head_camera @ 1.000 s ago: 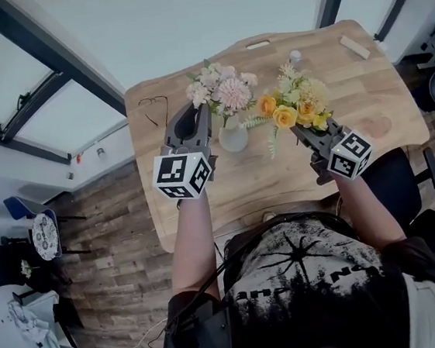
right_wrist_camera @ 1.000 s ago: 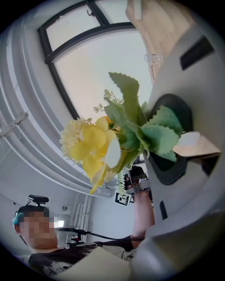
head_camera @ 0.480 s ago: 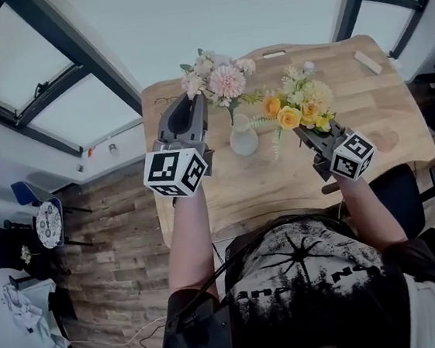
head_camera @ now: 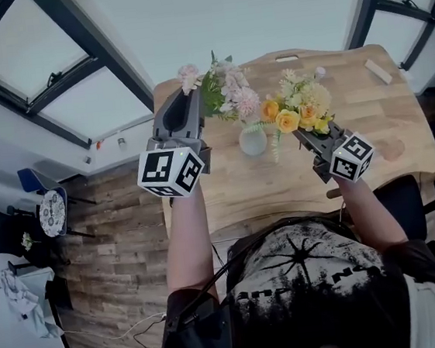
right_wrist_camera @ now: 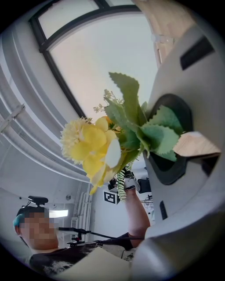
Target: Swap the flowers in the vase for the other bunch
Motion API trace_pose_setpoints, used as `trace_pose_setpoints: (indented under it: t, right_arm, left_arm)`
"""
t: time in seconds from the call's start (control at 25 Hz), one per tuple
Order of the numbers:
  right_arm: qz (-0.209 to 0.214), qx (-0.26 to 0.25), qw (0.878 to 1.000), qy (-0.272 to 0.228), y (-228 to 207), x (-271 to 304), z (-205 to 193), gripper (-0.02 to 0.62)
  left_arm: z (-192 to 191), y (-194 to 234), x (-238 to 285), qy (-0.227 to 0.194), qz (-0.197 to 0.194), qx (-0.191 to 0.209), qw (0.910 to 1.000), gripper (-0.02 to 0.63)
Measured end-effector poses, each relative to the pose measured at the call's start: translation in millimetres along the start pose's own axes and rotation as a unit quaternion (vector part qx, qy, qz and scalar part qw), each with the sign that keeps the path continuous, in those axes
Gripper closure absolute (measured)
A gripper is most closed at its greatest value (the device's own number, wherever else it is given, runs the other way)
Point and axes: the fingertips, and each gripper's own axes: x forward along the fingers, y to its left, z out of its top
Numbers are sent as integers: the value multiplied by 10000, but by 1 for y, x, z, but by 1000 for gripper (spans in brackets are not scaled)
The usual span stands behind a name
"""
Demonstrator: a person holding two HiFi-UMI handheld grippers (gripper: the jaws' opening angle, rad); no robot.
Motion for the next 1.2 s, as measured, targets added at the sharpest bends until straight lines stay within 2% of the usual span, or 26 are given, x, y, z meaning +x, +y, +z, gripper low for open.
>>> trace_pose_setpoints:
  t: [0.6, 1.0, 1.2]
  right_arm:
    - [367, 57, 9992, 159, 37, 37, -17, 511]
    - [392, -175, 9990, -110, 42, 92, 24, 511]
    - [399, -267, 9985, -280, 39, 104, 37, 511]
  left_arm:
    - [-45, 33, -70, 454, 469, -277, 9975, 546]
    - [-86, 56, -111, 910, 596, -500, 9928, 546]
    - [-109, 51, -133, 1121, 672, -586, 9897, 546]
